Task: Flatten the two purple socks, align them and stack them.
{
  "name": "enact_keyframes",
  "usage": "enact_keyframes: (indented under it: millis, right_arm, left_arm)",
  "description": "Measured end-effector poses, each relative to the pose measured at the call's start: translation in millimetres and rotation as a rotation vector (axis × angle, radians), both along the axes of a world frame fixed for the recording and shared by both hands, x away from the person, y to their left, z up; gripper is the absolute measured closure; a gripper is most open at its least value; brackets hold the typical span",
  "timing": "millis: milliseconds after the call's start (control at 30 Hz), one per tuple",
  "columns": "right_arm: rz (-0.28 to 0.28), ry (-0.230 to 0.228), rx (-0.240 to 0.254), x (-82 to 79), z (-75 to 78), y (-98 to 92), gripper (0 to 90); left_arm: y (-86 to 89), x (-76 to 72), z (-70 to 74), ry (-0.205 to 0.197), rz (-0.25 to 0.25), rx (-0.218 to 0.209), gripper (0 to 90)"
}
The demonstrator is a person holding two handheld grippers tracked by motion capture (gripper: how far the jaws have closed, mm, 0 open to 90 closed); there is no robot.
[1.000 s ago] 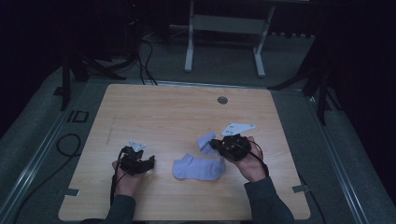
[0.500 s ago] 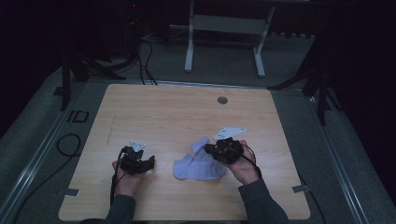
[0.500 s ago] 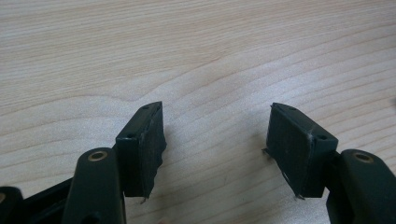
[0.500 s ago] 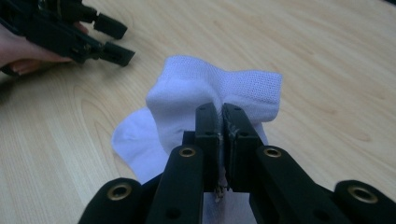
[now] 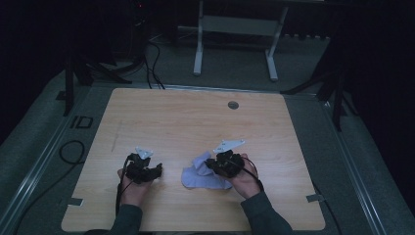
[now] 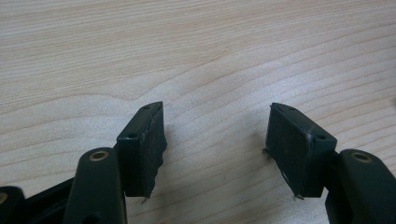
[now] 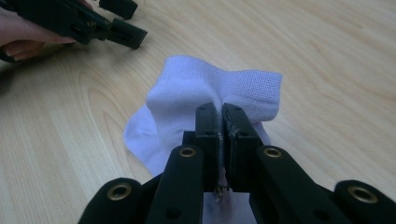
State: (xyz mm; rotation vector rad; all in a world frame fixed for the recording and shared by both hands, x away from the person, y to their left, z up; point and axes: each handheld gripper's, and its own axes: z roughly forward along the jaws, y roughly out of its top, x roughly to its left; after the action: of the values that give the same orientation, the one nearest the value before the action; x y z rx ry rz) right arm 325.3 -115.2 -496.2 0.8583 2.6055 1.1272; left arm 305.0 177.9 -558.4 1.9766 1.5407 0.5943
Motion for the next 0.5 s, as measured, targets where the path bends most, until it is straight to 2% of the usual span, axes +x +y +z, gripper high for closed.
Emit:
enact_keyframes:
  millis: [167, 233, 333, 500]
  right_arm:
    - [0.008, 0.015, -0.009, -1.7, -6.1, 6.8, 85.4]
    - [0.015, 0.021, -0.011, -2.5, -8.5, 10.2, 85.4]
    - [0.021, 0.026, -0.012, -3.4, -11.0, 13.4, 85.4]
    - [0.021, 0.035, -0.011, -3.6, -14.3, 16.4, 85.4]
  left_arm:
    - [-2.6, -2.3, 2.4, 0.006, 0.003, -0.004, 45.5]
    - [-4.8, -5.6, 5.3, -0.008, -0.006, -0.025, 46.9]
    - [-10.0, -14.9, 11.3, -0.027, -0.048, -0.055, 48.2]
    - [-22.9, -33.7, 16.5, -0.025, -0.154, -0.157, 51.5]
